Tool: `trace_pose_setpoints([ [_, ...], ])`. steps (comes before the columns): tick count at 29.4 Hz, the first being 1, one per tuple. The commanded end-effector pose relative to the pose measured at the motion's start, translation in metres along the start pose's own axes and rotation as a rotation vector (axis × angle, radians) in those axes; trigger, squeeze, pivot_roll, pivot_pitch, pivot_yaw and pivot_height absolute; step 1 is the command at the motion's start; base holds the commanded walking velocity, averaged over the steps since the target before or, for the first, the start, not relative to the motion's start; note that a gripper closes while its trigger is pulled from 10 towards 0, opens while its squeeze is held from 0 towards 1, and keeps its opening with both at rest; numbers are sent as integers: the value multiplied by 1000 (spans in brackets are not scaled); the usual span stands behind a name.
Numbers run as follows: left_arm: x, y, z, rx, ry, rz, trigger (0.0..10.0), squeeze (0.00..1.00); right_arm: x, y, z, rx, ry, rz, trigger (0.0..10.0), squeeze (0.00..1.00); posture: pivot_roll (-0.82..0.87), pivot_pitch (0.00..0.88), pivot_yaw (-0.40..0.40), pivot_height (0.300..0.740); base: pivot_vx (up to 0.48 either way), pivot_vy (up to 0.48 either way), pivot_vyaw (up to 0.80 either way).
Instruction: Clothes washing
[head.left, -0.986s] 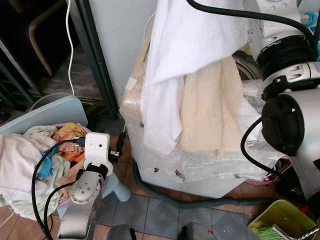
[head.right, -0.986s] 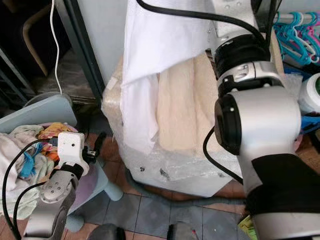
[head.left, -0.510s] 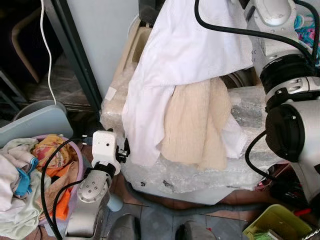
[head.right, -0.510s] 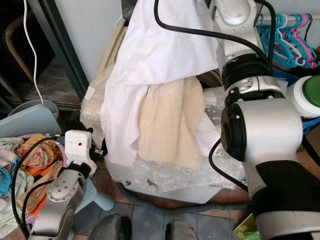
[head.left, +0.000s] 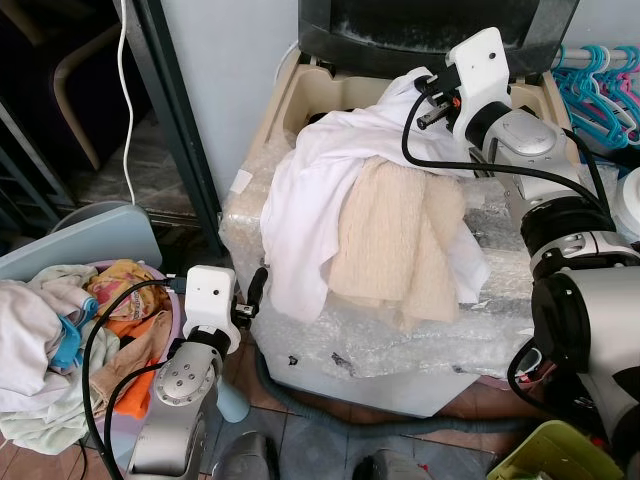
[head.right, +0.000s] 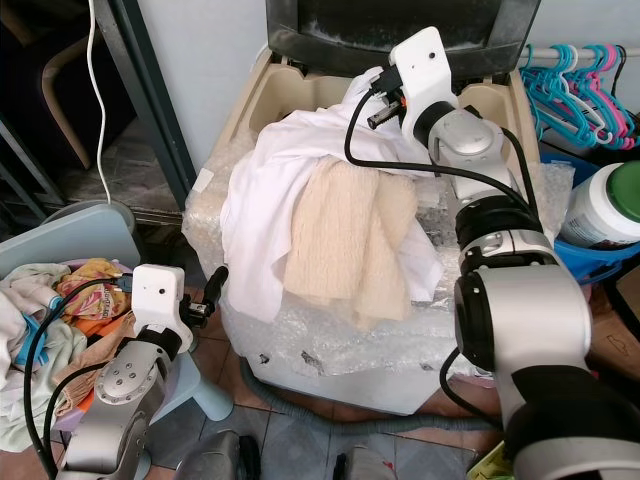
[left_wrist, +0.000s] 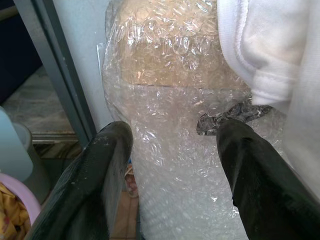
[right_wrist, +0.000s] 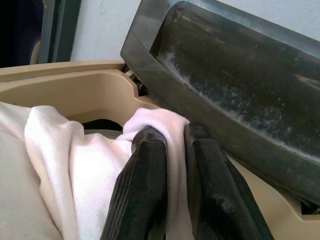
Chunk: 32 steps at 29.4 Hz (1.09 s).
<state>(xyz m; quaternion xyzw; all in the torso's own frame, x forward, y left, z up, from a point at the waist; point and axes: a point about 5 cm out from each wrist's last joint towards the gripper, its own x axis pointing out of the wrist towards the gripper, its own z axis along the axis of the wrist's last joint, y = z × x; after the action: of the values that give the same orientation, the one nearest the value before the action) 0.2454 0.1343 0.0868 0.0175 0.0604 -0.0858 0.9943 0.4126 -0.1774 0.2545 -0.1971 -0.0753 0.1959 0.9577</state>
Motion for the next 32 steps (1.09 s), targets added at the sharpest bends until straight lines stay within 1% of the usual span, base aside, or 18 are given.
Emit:
trace_pose_setpoints([
  [1, 2, -1, 1, 11, 4, -7, 10000, 0, 0, -5, 18, -29, -100, -6, 10000, 1000, 5, 54, 28, 740, 0, 0, 0],
  [3, 2, 0, 0, 10, 5, -2, 10000, 0, -5, -9, 35, -20, -214, 12, 10000, 1000, 4, 53, 26, 740, 0, 0, 0],
  [5, 2, 0, 0, 9, 6, 0, 10000, 0, -10, -16, 40, -33, -230, 6, 10000, 1000, 4, 50, 25, 740, 0, 0, 0],
  [6, 2, 0, 0, 9, 7, 1, 10000, 0, -18, -25, 40, -36, -228, -2, 10000, 1000, 2, 51, 25, 740, 0, 0, 0],
  [7, 2, 0, 0, 9, 7, 1, 10000, 0, -18, -25, 40, -36, -228, -2, 10000, 1000, 2, 51, 25, 740, 0, 0, 0],
  [9, 1, -1, 0, 8, 8, 0, 10000, 0, -33, -42, 45, 33, -272, -14, 10000, 1000, 1, 51, 24, 740, 0, 0, 0],
  [10, 2, 0, -1, 7, 10, 0, 10000, 0, -38, -45, 46, 101, -269, 42, 10000, 1000, -2, 51, 25, 740, 0, 0, 0],
  [12, 2, 0, -1, 6, 11, -1, 10000, 0, -44, -45, 46, 120, -255, 115, 10000, 1000, -10, 52, 27, 740, 0, 0, 0],
  [14, 2, 0, -1, 5, 13, -6, 10000, 0, -58, -38, 41, 98, -206, 273, 10000, 1000, -17, 50, 29, 740, 0, 0, 0],
  [15, 2, 0, -1, 5, 13, -6, 10000, 0, -58, -38, 41, 98, -206, 273, 10000, 1000, -17, 50, 29, 740, 0, 0, 0],
  [16, 3, -1, -1, 6, 13, -10, 10000, 0, -68, -32, 31, 81, -137, 372, 10000, 1000, -21, 48, 30, 740, 0, 0, 0],
  [17, 3, -1, -1, 6, 13, -10, 10000, 0, -68, -32, 31, 81, -137, 372, 10000, 1000, -21, 48, 30, 740, 0, 0, 0],
  [20, 5, -2, -1, 5, 11, -17, 10000, 0, -88, -13, -2, 127, 41, 510, 10000, 1000, -26, 46, 32, 740, 0, 0, 0],
  [21, 5, -2, -1, 5, 11, -17, 10000, 0, -88, -13, -2, 127, 41, 510, 10000, 1000, -26, 46, 32, 740, 0, 0, 0],
  [22, 6, -3, 0, 6, 9, -19, 10000, 0, -97, 0, -14, 149, 90, 573, 10000, 1000, -22, 43, 33, 740, 0, 0, 0],
  [24, 6, -4, 0, 7, 7, -19, 10000, 0, -101, 9, -23, 178, 118, 606, 10000, 1000, -20, 43, 33, 740, 0, 0, 0],
  [28, 4, -2, -1, 9, 9, -15, 10000, 0, -101, 28, -37, 233, 131, 593, 10000, 1000, -13, 40, 33, 740, 0, 0, 0],
  [32, 4, -2, -1, 9, 11, -13, 10000, 0, -98, 35, -40, 252, 127, 568, 10000, 1000, -12, 38, 31, 740, 0, 0, 0],
])
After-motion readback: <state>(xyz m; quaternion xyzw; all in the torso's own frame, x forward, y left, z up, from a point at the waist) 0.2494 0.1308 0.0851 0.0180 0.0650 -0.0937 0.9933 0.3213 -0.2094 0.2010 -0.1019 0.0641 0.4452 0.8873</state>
